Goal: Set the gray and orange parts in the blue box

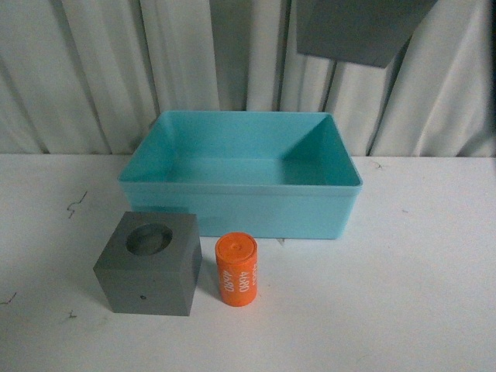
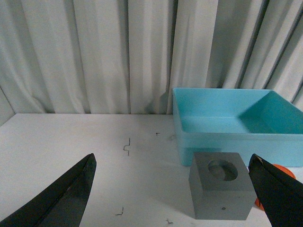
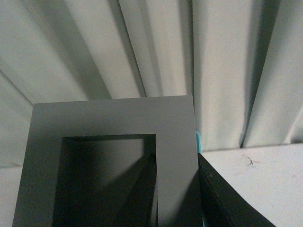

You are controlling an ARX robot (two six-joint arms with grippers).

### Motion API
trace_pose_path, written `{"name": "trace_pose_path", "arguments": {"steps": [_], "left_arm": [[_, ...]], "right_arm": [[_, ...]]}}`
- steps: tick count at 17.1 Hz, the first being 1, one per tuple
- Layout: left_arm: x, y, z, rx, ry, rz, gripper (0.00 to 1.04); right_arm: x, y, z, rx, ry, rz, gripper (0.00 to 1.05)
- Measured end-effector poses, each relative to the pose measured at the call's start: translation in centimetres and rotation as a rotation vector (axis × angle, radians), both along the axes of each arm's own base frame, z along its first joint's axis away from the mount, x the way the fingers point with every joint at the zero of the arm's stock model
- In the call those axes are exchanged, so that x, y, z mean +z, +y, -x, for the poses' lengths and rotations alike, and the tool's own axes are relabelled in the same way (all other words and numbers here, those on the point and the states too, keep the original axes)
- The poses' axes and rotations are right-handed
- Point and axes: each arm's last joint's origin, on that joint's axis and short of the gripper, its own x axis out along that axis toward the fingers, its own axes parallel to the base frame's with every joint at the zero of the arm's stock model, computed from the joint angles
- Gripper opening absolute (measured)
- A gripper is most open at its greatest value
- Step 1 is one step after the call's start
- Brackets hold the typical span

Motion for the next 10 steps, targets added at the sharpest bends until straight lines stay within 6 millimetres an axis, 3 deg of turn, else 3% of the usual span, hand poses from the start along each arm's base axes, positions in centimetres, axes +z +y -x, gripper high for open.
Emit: {"name": "trace_pose_path", "arguments": {"steps": [7,8,9,10], "left_arm": [[0.0,0.0,0.0,-0.001,0.0,0.0,0.98],[0.0,0.0,0.0,0.0,0.0,0.0,0.98],[0.0,0.0,0.0,0.0,0.0,0.0,0.98],[0.0,0.0,0.0,0.0,0.0,0.0,0.98]], "right_arm": [[-3.0,1.9,-4.2,0.02,0.097,0.041,0.19],[-4.1,4.2,-8.3,0.018,0.131,0.029,0.19],[-6.9,5.8,-12.0,-0.023,0.22,0.026,0.19],[-11.8,6.6,-14.2,-0.072,0.366,0.068,0.19]]}}
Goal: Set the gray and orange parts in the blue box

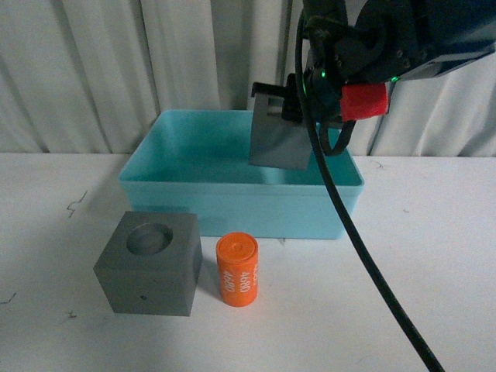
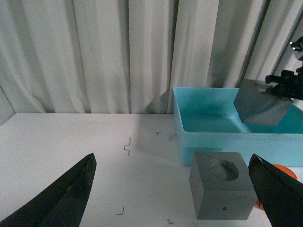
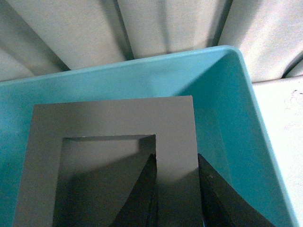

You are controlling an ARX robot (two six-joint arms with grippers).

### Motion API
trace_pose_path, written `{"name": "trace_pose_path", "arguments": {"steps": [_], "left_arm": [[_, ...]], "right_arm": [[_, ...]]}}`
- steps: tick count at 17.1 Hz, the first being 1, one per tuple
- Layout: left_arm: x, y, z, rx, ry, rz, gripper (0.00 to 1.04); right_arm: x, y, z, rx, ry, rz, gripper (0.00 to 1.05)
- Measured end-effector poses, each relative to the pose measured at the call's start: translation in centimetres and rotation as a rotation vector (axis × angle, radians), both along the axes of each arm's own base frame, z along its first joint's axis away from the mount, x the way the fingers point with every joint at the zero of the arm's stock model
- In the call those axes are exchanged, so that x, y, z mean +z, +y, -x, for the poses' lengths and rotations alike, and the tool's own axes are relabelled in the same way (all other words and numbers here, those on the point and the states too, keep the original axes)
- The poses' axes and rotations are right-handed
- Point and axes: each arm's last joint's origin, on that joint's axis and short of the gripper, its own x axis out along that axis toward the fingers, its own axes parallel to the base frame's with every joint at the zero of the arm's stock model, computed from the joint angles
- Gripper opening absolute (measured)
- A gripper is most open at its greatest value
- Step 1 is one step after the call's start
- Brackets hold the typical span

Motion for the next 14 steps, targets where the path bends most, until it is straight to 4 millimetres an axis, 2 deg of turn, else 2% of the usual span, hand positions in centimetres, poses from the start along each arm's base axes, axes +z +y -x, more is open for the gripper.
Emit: {"name": "trace_pose_path", "arguments": {"steps": [1,2,4,5,7,9,10,11,13,14], "left_arm": [[0.0,0.0,0.0,0.0,0.0,0.0,0.98],[0.0,0.0,0.0,0.0,0.0,0.0,0.98],[0.0,0.0,0.0,0.0,0.0,0.0,0.98],[0.0,0.0,0.0,0.0,0.0,0.0,0.98],[0.0,0.0,0.0,0.0,0.0,0.0,0.98],[0.0,0.0,0.0,0.0,0.0,0.0,0.98],[0.0,0.0,0.0,0.0,0.0,0.0,0.98],[0.0,0.0,0.0,0.0,0.0,0.0,0.98],[0.0,0.0,0.0,0.0,0.0,0.0,0.98],[0.0,0.0,0.0,0.0,0.0,0.0,0.98]], "right_arm": [[0.2,0.8,-1.4,-0.043,0.018,0.022,0.19],[0.4,1.3,-1.9,-0.043,0.022,0.023,0.19],[-0.6,1.5,-2.0,-0.048,0.06,0.038,0.19],[-1.3,1.5,-2.0,-0.055,0.081,0.044,0.24],[-1.8,1.5,-2.0,-0.064,0.061,0.042,0.46],[-1.3,1.0,-1.5,-0.077,0.021,0.03,0.68],[-0.6,0.7,-0.8,-0.079,-0.011,0.021,0.79],[1.0,0.1,0.5,-0.074,-0.068,0.01,0.92],[2.6,-0.6,1.7,-0.074,-0.111,-0.002,0.99],[4.0,-1.1,2.8,-0.073,-0.148,-0.011,1.0]]}}
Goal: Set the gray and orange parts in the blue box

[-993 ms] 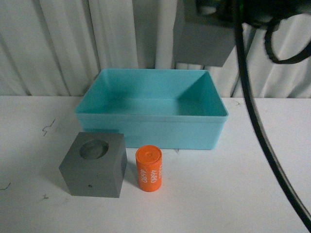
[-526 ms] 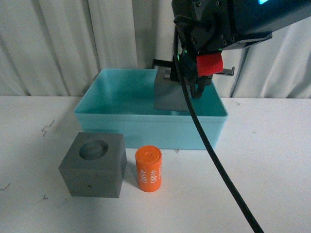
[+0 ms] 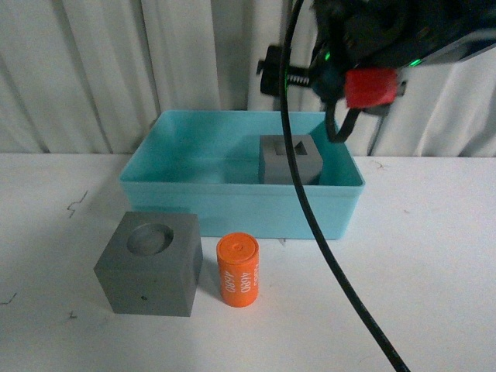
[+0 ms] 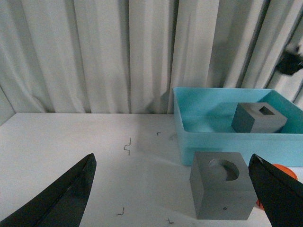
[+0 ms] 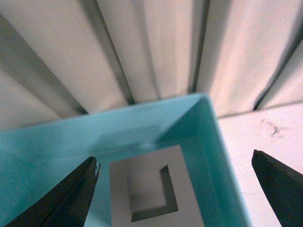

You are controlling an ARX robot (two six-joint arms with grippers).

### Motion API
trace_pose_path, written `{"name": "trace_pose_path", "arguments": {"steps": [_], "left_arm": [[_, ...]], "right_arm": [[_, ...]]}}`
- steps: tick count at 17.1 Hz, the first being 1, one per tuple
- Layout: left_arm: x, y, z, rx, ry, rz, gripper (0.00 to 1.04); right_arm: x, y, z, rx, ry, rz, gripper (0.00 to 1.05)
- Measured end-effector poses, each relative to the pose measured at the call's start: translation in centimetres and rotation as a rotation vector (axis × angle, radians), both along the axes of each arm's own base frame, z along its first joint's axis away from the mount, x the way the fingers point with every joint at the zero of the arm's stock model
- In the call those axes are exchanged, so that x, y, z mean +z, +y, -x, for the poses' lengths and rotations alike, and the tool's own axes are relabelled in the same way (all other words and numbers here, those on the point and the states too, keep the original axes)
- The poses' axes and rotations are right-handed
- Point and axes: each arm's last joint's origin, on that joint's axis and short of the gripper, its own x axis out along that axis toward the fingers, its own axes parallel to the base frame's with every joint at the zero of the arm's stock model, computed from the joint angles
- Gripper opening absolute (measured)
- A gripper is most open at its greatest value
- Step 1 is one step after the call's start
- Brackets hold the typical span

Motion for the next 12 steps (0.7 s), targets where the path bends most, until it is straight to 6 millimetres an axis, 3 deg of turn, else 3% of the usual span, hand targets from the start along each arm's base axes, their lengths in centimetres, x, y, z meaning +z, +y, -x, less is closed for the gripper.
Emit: {"name": "trace_pose_path", "arguments": {"steps": [2,5,6,7,8,9,10,12], "left_arm": [[0.0,0.0,0.0,0.0,0.0,0.0,0.98],[0.0,0.0,0.0,0.0,0.0,0.0,0.98],[0.0,0.0,0.0,0.0,0.0,0.0,0.98],[0.0,0.0,0.0,0.0,0.0,0.0,0.98],[0.0,0.0,0.0,0.0,0.0,0.0,0.98],[0.0,0.0,0.0,0.0,0.0,0.0,0.98],[0.0,0.0,0.0,-0.001,0.0,0.0,0.98],[0.0,0.0,0.0,0.0,0.0,0.0,0.98]], "right_arm": [[1.5,-0.7,1.3,-0.003,-0.033,-0.012,0.99],[5.3,-2.4,5.2,0.0,-0.1,-0.059,0.98],[6.8,-3.6,7.9,-0.003,-0.11,-0.095,0.98],[7.6,-5.4,12.3,-0.026,-0.077,-0.152,0.98],[6.0,-7.3,17.4,-0.069,0.01,-0.189,0.98],[2.9,-8.5,21.9,-0.109,0.073,-0.168,0.97],[1.1,-9.4,23.6,-0.068,-0.07,-0.149,0.86],[0.9,-12.1,26.4,-0.017,-0.361,0.026,0.61]]}}
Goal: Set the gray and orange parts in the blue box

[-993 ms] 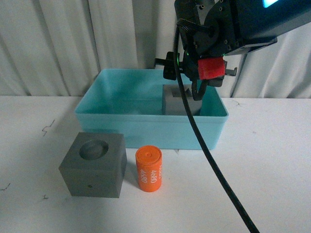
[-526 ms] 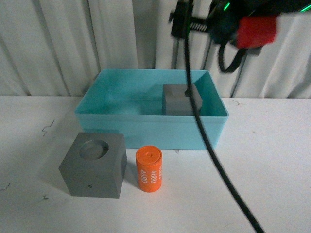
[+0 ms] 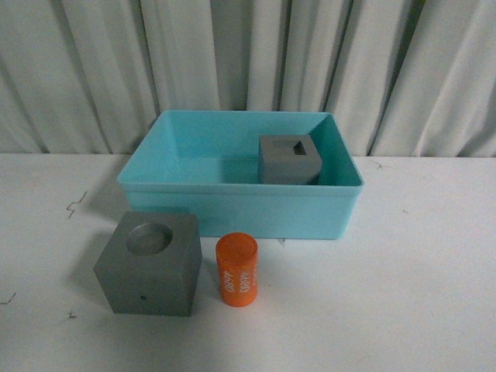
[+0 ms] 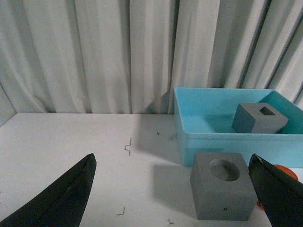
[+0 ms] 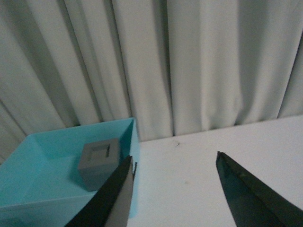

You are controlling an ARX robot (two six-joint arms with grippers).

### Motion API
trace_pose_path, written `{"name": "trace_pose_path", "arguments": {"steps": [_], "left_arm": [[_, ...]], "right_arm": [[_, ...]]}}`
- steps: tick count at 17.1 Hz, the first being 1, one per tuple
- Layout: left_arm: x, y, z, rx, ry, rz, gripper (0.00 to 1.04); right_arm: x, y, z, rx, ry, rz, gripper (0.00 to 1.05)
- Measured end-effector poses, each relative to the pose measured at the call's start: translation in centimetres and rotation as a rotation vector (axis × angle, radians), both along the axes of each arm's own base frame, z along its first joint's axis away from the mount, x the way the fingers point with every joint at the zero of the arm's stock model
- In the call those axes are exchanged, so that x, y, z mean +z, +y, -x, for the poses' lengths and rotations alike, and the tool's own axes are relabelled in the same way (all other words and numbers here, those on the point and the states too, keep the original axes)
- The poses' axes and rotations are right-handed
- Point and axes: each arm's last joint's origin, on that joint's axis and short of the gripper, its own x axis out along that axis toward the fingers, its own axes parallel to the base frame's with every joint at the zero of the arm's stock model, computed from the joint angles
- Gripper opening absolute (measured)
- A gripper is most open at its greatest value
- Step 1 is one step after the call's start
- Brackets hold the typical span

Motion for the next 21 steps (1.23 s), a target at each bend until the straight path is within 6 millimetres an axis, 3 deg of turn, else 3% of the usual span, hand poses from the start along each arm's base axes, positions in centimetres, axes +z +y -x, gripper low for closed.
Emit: {"name": "trace_pose_path", "arguments": {"steps": [2,5,12,14,21], "left_arm": [[0.0,0.0,0.0,-0.001,0.0,0.0,0.98],[0.0,0.0,0.0,-0.001,0.0,0.0,0.98],[0.0,0.0,0.0,0.0,0.0,0.0,0.98],[0.0,0.0,0.0,0.0,0.0,0.0,0.98],[0.0,0.0,0.0,-0.001,0.0,0.0,0.98]], "right_arm": [[-0.8,-1.4,1.8,0.001,-0.03,0.123,0.37],[-2.1,-2.8,3.6,0.007,-0.015,0.166,0.01],[-3.4,-5.3,6.6,-0.017,-0.04,0.176,0.02],[-4.1,-5.2,6.9,0.009,-0.01,0.177,0.02],[-3.7,-5.2,7.9,0.009,-0.03,0.177,0.02]]}}
